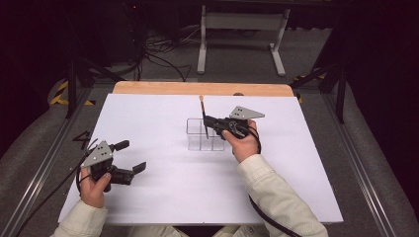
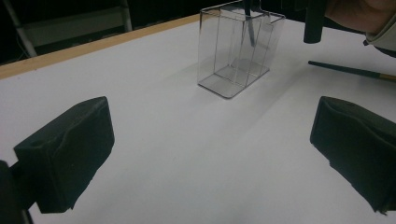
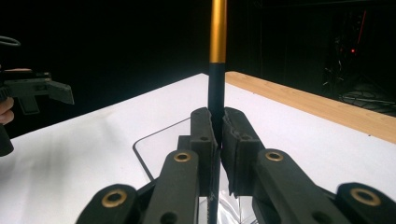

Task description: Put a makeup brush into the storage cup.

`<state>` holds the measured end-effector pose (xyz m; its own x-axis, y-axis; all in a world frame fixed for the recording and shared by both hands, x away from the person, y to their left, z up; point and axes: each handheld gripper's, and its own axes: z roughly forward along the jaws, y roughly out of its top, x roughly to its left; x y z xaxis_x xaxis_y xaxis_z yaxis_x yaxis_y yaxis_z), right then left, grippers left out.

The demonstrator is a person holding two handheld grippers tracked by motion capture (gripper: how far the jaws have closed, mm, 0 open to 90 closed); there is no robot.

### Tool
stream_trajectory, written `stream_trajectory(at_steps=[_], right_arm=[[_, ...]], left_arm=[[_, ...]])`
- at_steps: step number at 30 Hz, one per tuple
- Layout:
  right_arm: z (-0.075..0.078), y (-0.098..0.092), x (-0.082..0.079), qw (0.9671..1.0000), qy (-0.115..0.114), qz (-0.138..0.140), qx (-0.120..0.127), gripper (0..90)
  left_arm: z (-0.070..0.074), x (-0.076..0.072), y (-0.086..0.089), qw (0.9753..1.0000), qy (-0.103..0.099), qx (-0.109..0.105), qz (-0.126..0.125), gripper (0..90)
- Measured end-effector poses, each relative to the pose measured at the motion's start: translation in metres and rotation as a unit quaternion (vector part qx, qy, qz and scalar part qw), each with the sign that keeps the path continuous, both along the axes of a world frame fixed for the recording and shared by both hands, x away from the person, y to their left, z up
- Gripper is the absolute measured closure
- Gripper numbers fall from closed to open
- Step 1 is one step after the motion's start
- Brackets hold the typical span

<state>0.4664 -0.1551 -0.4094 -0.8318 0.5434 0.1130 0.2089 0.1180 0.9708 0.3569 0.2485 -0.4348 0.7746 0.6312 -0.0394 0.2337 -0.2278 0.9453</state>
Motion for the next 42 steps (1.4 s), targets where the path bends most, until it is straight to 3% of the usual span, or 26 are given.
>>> stream_trajectory(at_steps=[12,20,21,24,29,33,42], right_arm=[[-0.001,0.000,-0.002,1.0000,0.006,0.002,-0.006,82.5],[0.007,-0.001,-0.008,0.9998,-0.003,0.003,0.019,47.9],[0.011,-0.002,-0.010,0.9996,-0.009,-0.001,0.025,37.3],[0.019,-0.004,-0.014,0.9993,-0.023,-0.007,0.028,23.2],[0.031,-0.009,-0.018,0.9989,-0.033,-0.008,0.031,9.3],[0.040,-0.019,-0.024,0.9990,-0.036,-0.007,0.027,4.9],[0.049,-0.048,-0.037,0.9993,-0.031,-0.015,0.016,5.1]], left_arm=[[0.000,0.000,0.000,1.0000,0.000,-0.002,0.000,0.5],[0.000,0.000,0.000,1.0000,0.000,-0.001,0.000,0.5],[0.000,0.000,0.000,1.0000,0.001,-0.001,0.000,0.5],[0.000,0.000,0.000,1.0000,0.001,-0.001,-0.001,0.5],[0.000,0.000,0.000,1.0000,0.001,-0.001,0.000,0.5],[0.001,0.000,0.000,1.0000,0.002,0.001,0.000,0.5],[0.000,0.001,-0.002,1.0000,0.004,-0.001,-0.001,0.5]])
